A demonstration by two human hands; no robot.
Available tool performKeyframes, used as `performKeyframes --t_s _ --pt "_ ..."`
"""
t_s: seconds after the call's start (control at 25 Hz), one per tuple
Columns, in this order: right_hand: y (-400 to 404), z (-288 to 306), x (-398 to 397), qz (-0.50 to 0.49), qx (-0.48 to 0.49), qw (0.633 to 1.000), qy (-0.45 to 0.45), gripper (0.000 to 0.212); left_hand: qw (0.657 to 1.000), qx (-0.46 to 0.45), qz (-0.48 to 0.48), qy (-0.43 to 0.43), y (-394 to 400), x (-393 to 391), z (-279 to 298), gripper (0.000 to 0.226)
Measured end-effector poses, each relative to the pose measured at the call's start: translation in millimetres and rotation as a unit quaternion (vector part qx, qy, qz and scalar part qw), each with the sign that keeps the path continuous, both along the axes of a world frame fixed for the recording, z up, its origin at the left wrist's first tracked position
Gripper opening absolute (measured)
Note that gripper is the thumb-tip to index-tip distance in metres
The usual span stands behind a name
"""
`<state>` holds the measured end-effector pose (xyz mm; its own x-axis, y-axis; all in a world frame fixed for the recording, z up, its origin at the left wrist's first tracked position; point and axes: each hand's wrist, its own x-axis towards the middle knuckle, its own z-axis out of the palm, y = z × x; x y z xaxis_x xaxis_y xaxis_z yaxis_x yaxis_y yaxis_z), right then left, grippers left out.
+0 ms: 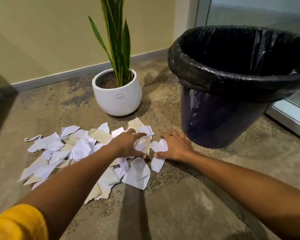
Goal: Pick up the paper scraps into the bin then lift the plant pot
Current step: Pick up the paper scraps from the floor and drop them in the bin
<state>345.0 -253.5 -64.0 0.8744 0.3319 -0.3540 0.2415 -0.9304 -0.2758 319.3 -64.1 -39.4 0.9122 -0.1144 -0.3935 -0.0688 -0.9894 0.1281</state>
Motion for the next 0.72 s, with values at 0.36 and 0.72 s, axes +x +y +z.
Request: performKeyframes --t_s 0.36,0.72 --pt "-3.7 -7.2 4.2 -0.072 0.101 0.992 0.009 0.030 0.994 -0.024 0.087 -0.067 -12.8 13.6 -1.4 0.035" --pt "-12.8 32.0 -5.1 -0.084 0.164 0.983 0.022 0.025 0.964 -0.138 0.190 -0.122 5.3 5.0 59.5 0.039"
